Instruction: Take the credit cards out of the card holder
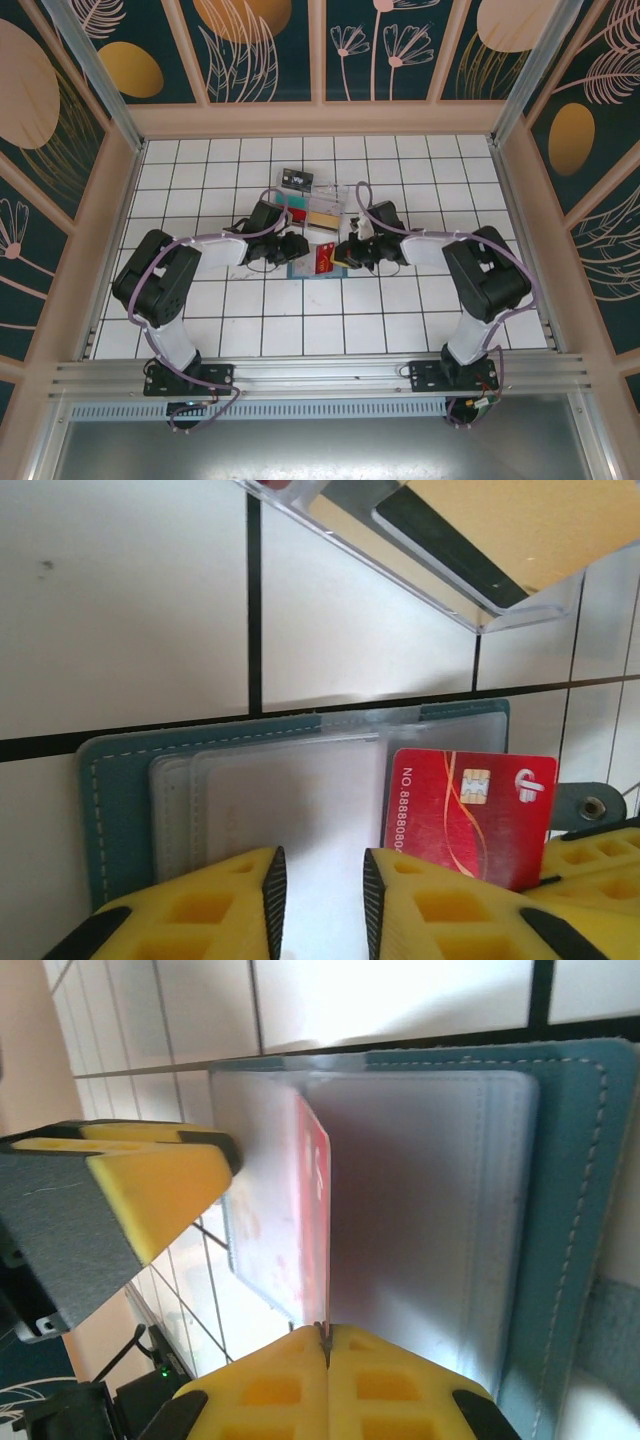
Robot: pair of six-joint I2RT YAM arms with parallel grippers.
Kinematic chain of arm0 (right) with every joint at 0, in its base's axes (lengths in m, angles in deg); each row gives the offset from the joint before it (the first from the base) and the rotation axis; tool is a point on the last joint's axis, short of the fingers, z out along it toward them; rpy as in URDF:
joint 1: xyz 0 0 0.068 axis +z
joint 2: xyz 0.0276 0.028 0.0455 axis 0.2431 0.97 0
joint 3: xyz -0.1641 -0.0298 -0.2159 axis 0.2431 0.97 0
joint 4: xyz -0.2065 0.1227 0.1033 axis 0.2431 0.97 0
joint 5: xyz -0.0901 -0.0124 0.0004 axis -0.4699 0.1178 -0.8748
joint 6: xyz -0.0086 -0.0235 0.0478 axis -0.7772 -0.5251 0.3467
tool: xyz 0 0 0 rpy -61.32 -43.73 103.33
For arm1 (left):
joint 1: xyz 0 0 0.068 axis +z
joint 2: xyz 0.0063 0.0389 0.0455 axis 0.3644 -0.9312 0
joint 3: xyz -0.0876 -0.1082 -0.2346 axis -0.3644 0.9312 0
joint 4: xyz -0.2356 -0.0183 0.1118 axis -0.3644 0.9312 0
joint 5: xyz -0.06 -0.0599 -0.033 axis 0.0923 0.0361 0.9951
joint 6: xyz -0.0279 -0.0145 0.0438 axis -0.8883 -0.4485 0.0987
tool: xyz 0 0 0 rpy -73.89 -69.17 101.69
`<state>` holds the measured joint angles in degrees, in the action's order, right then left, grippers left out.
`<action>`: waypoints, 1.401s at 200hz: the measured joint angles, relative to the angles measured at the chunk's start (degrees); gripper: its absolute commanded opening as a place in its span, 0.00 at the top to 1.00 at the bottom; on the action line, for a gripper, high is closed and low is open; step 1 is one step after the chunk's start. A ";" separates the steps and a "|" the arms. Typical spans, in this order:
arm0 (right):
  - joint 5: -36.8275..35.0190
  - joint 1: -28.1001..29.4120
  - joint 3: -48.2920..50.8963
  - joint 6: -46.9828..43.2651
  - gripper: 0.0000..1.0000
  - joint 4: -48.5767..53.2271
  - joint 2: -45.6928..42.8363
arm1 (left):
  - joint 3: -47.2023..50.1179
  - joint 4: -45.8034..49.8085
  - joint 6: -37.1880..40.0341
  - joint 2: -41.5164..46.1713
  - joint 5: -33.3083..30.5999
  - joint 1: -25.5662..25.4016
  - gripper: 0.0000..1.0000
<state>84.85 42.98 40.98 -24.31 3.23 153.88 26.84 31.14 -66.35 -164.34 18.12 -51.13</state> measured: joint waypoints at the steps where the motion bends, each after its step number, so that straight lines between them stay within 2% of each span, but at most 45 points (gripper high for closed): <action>1: 0.00 -0.02 0.04 -0.02 1.00 0.00 -0.11 | 0.00 0.00 0.02 0.00 0.04 0.00 0.64; 51: 0.96 -2.08 1.75 -1.99 1.00 -2.36 -8.55 | 0.00 -1.20 -0.50 5.70 3.34 1.46 0.44; 87: 5.22 -4.09 1.97 -2.01 1.00 -7.96 -12.07 | 2.25 -8.55 -3.02 12.37 9.44 5.40 0.29; 103: 7.93 -4.96 1.81 -2.01 1.00 -10.73 -12.37 | 3.45 -12.24 -4.92 14.14 12.50 6.73 0.25; 135: 13.49 -5.46 -0.09 -1.27 1.00 -16.02 -12.33 | 4.76 -22.16 -10.19 15.13 19.67 6.88 0.25; 159: 16.85 -5.46 -2.38 0.04 1.00 -20.63 -12.33 | 4.83 -28.22 -13.22 15.15 23.21 6.88 0.32; 199: 20.46 -5.51 -4.42 2.01 1.00 -25.83 -12.17 | 3.74 -28.87 -13.38 15.23 25.79 6.91 0.45; 234: 22.51 -5.62 -4.42 3.23 1.00 -27.69 -11.19 | 3.69 -33.73 -15.96 15.34 27.71 6.91 0.60; 260: 23.28 -5.62 -4.44 3.67 1.00 -28.72 -10.95 | 3.65 -37.83 -18.29 15.34 28.76 6.91 0.76; 274: 23.61 -5.62 -4.44 4.09 1.00 -28.98 -10.84 | 3.63 -40.24 -19.78 15.32 29.05 6.91 1.00; 280: 23.65 -5.62 -4.44 4.28 0.96 -29.11 -10.80 | 3.63 -41.20 -20.09 15.32 29.05 6.91 1.00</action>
<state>108.50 37.36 36.54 -20.03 -25.88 143.08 30.47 -10.06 -86.44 -149.02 47.16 -44.22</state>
